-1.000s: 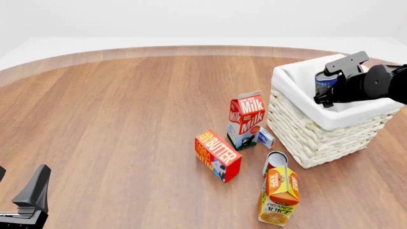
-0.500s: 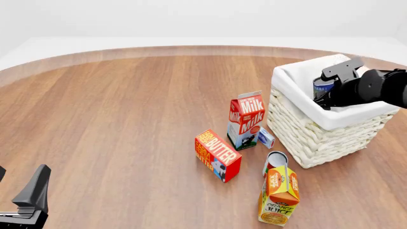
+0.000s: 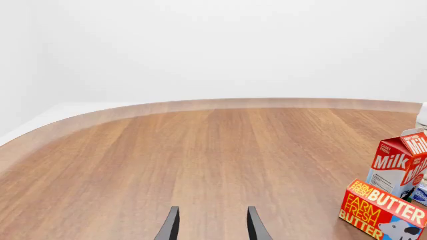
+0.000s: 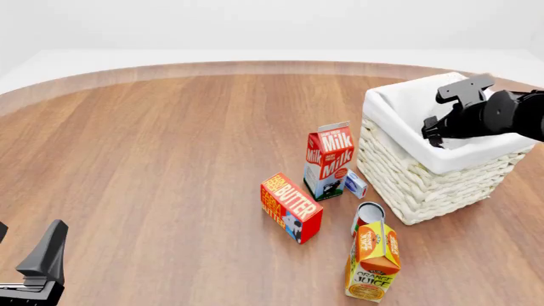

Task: Pick up the alphabet soup, and put it in the basket.

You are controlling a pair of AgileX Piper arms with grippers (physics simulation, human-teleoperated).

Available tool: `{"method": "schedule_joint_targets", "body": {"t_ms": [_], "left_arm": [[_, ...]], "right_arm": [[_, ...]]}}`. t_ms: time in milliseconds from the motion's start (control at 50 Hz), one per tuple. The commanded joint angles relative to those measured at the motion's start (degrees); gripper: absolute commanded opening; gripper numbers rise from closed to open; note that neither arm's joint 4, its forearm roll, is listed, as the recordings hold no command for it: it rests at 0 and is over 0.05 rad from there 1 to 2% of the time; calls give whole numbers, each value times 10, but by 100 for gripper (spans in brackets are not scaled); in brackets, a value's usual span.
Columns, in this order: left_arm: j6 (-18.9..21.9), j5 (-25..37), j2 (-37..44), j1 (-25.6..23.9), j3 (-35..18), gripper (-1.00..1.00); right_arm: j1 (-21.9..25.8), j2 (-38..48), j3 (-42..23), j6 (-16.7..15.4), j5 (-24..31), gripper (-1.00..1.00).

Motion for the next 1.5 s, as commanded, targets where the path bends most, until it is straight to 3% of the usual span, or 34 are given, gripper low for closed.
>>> {"method": "schedule_joint_targets", "body": {"t_ms": [20, 560, 1500], "left_arm": [[0, 0, 0, 0, 0, 100], [0, 0, 0, 0, 0, 100], [0, 0, 0, 0, 0, 100]], "right_arm": [[-5, -7, -4, 8, -3, 100], [-1, -49, 25, 18, -24, 100], [4, -201, 81, 31, 12, 100]]}}
